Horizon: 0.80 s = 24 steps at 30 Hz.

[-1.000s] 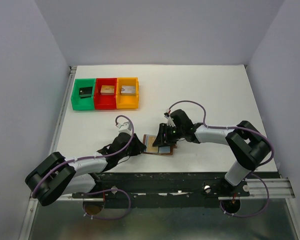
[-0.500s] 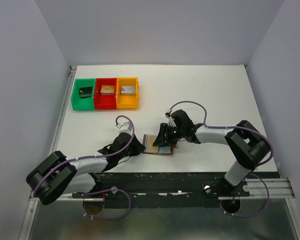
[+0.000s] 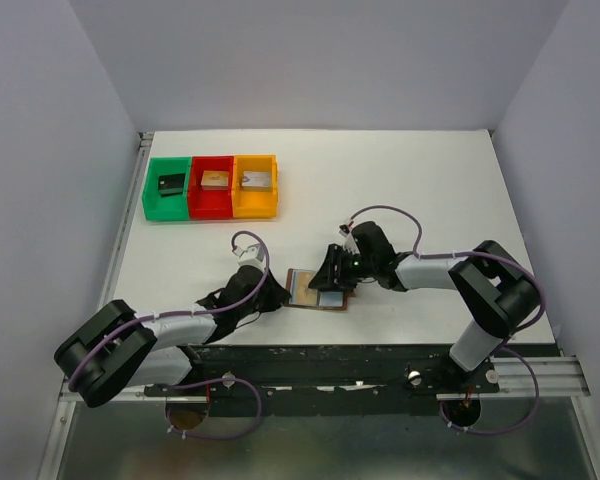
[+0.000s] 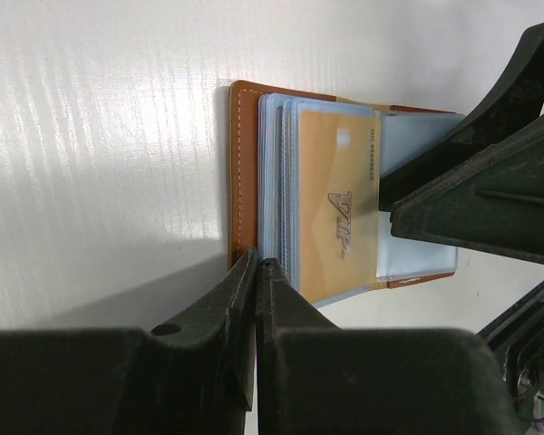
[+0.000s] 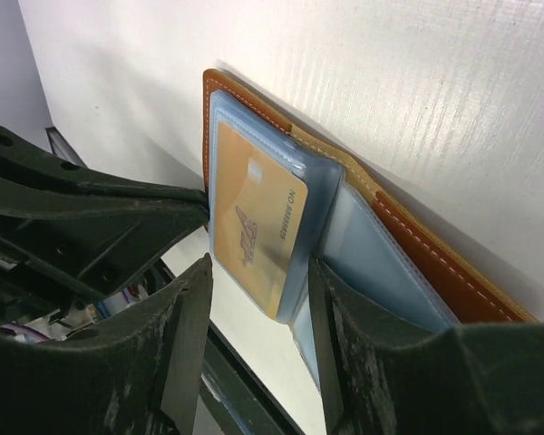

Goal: Take the credit cards out of the card holder
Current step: Remove the credit card from the card holder.

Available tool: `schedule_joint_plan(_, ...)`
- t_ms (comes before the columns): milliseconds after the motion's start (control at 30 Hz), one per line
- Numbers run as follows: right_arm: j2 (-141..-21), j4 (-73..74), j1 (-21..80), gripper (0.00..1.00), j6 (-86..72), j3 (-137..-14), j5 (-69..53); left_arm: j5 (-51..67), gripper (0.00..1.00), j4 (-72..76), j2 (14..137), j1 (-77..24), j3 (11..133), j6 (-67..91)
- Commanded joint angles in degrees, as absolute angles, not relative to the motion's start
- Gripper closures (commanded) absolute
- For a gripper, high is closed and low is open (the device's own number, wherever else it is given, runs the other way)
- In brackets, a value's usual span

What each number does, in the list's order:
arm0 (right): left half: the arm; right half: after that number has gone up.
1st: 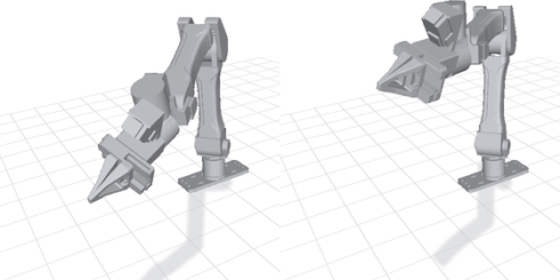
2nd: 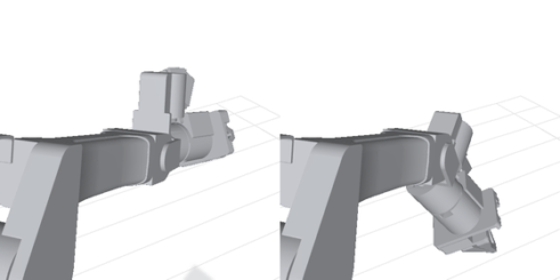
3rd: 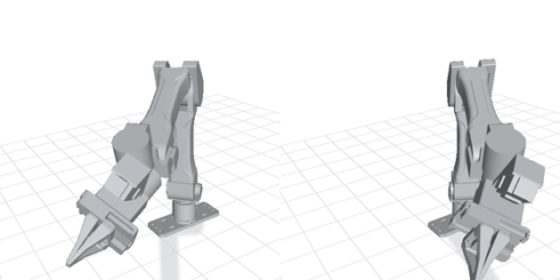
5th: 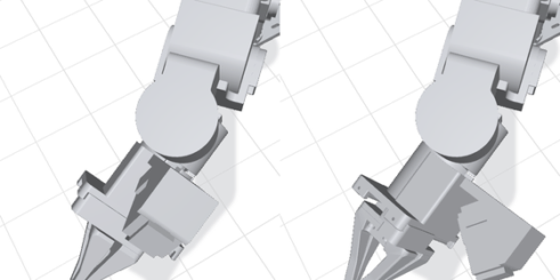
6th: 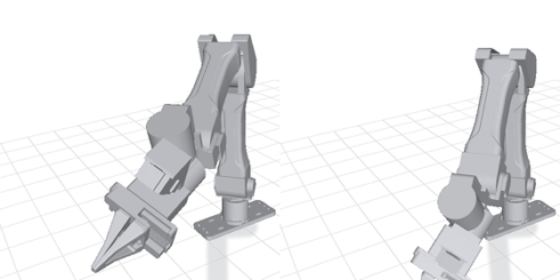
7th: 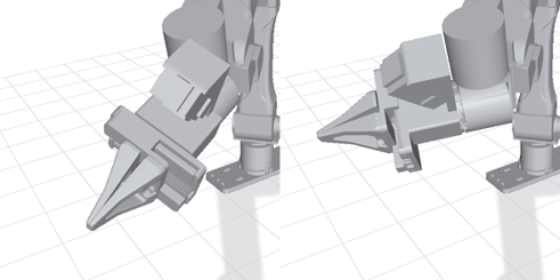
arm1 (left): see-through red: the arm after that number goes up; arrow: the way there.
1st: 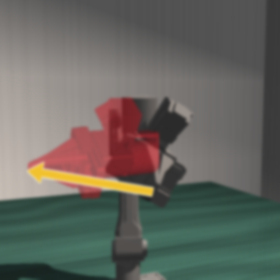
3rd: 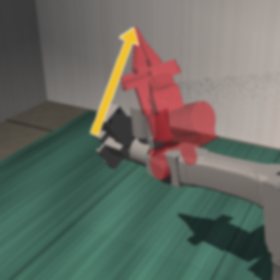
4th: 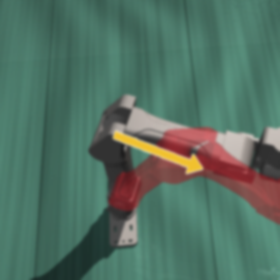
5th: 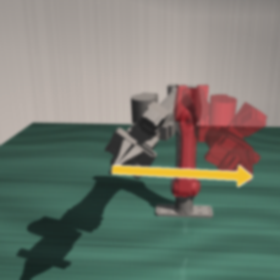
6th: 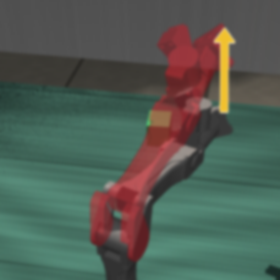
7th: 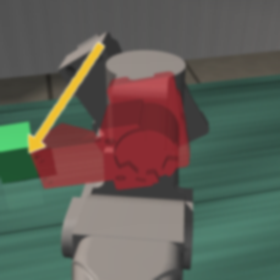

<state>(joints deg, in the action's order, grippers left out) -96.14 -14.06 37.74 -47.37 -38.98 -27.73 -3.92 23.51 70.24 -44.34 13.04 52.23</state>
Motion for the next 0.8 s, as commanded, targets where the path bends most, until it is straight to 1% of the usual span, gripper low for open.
schedule_joint_plan(0, -96.42, -19.16, 37.18, 0.47, -49.31, -37.71, -30.14, -4.39, 0.84, 23.73, 71.37, -44.82, 12.04, 52.47)
schedule_joint_plan(200, -97.12, -21.18, 37.18, 0.49, -49.31, -37.79, -32.17, -4.22, 0.85, 24.26, 71.98, -45.09, 12.13, 52.47)
schedule_joint_plan(533, -98.96, -19.25, 37.18, 0.49, -48.52, -38.41, -31.9, -4.48, 0.85, 23.82, 71.46, -45.35, 12.04, 52.47)
schedule_joint_plan(767, -100.63, -20.91, 37.0, 0.5, -49.04, -38.23, -33.48, -4.22, 0.85, 23.82, 71.63, -45.26, 12.13, 52.3)
